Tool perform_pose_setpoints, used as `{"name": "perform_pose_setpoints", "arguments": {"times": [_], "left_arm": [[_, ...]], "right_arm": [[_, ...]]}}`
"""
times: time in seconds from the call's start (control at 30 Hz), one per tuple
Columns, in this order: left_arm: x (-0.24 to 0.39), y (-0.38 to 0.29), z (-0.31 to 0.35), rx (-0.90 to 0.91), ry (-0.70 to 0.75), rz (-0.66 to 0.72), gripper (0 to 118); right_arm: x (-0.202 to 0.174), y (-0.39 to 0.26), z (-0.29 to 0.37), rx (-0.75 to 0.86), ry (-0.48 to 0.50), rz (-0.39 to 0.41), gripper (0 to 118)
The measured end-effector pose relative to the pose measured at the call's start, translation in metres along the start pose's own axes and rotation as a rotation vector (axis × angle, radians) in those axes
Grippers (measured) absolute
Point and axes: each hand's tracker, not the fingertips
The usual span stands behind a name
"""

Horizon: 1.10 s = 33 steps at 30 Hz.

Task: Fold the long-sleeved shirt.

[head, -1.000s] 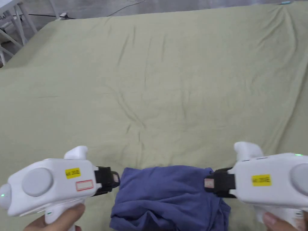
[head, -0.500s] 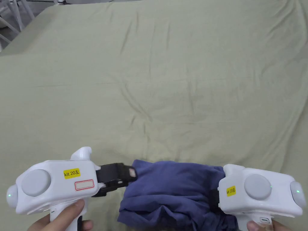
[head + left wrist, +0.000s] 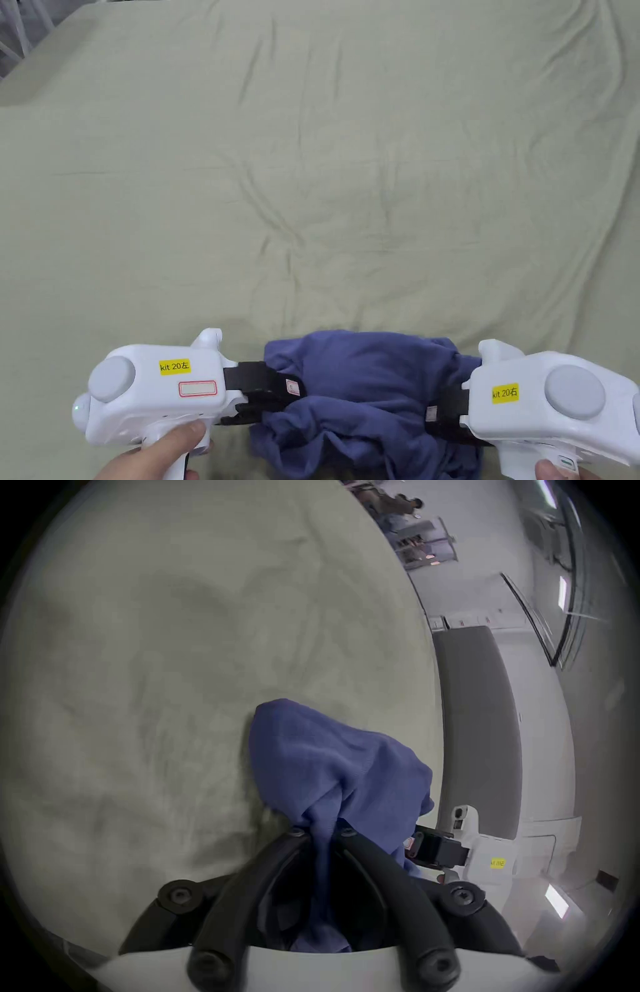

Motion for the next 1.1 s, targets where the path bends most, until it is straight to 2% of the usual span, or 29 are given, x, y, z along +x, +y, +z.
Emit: {"name": "perform_pose_setpoints", "arguments": {"times": [0.17,0.27,0.4,0.6,0.77,0.87,0.93,0.97,1.0,1.03,1.07,1.1], "left_arm": [[0.016,-0.009,0.029,0.094,-0.010,-0.046,2],[0.026,-0.004,0.061,0.113,-0.042,-0.084,2],[0.031,0.003,0.102,0.154,0.025,-0.139,1],[-0.015,0.024,0.183,0.247,0.157,-0.076,1],[-0.059,0.040,0.261,0.330,0.462,-0.049,1],[-0.085,0.055,0.291,0.348,0.627,-0.044,1],[-0.091,0.064,0.285,0.298,0.834,-0.141,2],[-0.092,0.062,0.279,0.306,0.917,-0.182,7],[-0.092,0.059,0.273,0.338,0.980,-0.232,26],[-0.089,0.056,0.268,0.346,1.010,-0.269,76],[-0.098,0.063,0.266,0.321,1.014,-0.287,110],[-0.095,0.060,0.264,0.321,1.002,-0.285,118]], "right_arm": [[-0.014,-0.002,0.015,0.031,-0.002,-0.005,0],[-0.041,0.000,0.024,0.075,-0.001,0.021,0],[-0.096,0.000,0.016,0.092,0.014,0.080,0],[-0.191,-0.022,-0.009,0.035,0.120,0.196,0],[-0.266,-0.052,-0.024,-0.021,0.225,0.291,0],[-0.298,-0.067,-0.029,-0.063,0.281,0.338,0],[-0.309,-0.070,-0.030,-0.063,0.293,0.347,0],[-0.312,-0.071,-0.029,-0.066,0.302,0.355,0],[-0.314,-0.071,-0.028,-0.066,0.312,0.361,0],[-0.313,-0.070,-0.027,-0.065,0.313,0.363,0],[-0.312,-0.068,-0.025,-0.066,0.311,0.366,0],[-0.310,-0.067,-0.022,-0.063,0.310,0.365,0]]}}
